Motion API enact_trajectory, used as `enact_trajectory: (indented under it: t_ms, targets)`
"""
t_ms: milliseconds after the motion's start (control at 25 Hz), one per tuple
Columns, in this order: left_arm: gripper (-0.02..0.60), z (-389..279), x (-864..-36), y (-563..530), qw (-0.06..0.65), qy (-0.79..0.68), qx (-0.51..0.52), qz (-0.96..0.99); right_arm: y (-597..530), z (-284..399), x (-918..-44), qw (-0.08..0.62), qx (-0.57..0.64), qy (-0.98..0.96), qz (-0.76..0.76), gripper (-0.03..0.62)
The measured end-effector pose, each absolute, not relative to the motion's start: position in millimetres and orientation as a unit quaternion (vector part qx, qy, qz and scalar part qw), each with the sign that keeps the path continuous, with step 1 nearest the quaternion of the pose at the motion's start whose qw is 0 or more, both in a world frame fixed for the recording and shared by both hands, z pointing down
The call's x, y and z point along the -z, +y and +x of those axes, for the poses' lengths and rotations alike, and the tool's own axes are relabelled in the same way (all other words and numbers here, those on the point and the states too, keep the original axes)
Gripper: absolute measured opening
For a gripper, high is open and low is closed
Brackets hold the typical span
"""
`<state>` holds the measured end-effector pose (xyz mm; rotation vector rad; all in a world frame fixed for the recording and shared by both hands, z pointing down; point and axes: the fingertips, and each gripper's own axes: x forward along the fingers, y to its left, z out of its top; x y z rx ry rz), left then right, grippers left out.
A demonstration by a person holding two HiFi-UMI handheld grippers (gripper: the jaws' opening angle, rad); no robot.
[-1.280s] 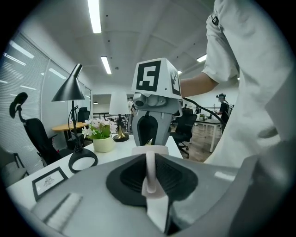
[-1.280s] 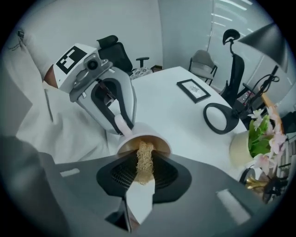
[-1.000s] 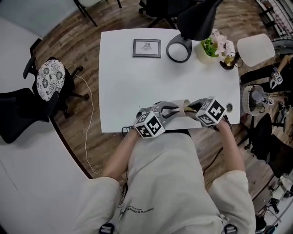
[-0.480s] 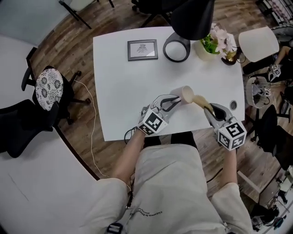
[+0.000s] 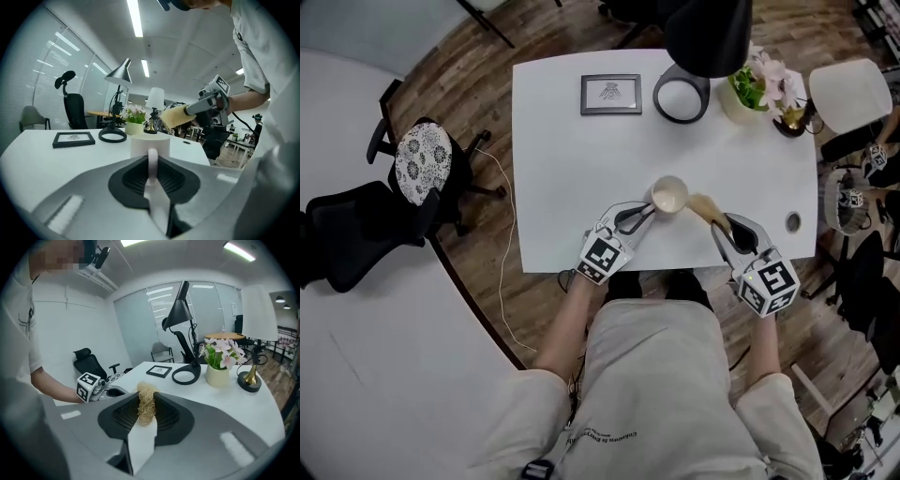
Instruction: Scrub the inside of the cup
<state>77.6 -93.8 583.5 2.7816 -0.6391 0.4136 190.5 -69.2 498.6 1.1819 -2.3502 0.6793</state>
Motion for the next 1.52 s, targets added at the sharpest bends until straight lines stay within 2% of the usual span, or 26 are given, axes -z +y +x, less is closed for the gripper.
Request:
enact_trajectory:
  t_ms: [560, 680, 1080, 1240, 1320, 1520]
  targets:
    - [0.057, 75.8, -599.7, -69.1, 0.114, -0.366, -0.157, 0.910, -30.2, 225.1, -496.9, 0.185, -0.232, -0.868, 0.398, 0.104]
    - [0.137, 75.3, -592.3, -69.9, 0.115, -0.402, -0.139, 0.898, -23.9, 234.2, -499.3, 0.182, -0.227, -0.867, 0.405, 0.104]
    - [0.159, 58.0, -583.3, -17.8, 0.126, -0.522, -0.160, 0.828, 8.8, 250.7, -506.0, 0.161, -0.185, -0.880, 0.406, 0.104]
    - [0.093, 62.8, -554.0, 25.5, 0.121, -0.558, -0.136, 0.809, 22.4, 251.3, -510.1, 0.140, -0.190, -0.887, 0.397, 0.104]
    - [0.010, 65.8, -536.9, 50.1, 0.121, -0.577, -0.127, 0.798, 29.5, 247.9, -509.5, 0.126, -0.197, -0.892, 0.387, 0.104]
    - [0.002, 62.1, -485.1, 89.3, 0.174, -0.650, -0.076, 0.736, 45.2, 240.0, -488.2, 0.094, -0.230, -0.889, 0.385, 0.104]
